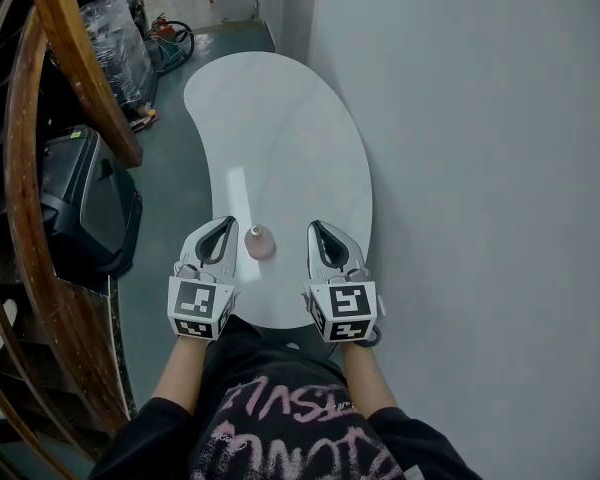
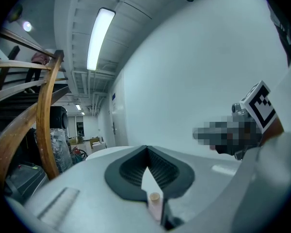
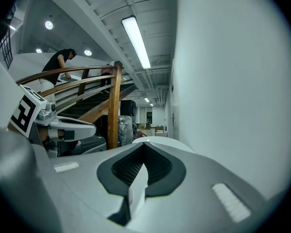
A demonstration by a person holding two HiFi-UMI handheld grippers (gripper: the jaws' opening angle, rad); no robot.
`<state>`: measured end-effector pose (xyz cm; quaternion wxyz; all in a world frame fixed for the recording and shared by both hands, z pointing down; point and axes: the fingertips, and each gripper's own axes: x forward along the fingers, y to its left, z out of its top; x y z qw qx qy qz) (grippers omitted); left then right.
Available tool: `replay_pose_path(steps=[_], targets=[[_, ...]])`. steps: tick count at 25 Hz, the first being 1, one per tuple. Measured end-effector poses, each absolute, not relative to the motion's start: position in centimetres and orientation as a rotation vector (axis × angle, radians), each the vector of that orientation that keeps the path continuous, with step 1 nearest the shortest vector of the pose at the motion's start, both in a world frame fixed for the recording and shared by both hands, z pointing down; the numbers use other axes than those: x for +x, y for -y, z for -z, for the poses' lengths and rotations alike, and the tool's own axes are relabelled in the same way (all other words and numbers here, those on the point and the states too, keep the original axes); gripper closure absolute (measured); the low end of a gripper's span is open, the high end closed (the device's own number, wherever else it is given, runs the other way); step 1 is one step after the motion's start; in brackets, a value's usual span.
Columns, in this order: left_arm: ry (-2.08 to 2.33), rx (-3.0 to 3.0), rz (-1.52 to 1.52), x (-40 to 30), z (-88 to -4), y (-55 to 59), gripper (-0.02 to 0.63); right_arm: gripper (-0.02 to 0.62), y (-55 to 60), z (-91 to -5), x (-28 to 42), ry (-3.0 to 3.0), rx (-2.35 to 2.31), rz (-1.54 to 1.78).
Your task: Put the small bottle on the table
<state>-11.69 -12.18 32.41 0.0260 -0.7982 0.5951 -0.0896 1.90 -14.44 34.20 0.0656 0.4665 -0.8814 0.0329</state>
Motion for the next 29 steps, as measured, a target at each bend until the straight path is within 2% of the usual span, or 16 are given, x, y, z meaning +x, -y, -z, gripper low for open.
replay_pose_path(steps=[29], targets=[[-1.863,-2.445,0.219,-12.3,-31.6,13.0,0.606,0.584,15.1,-33.3,1.1,2.679,1.372,-0.053]])
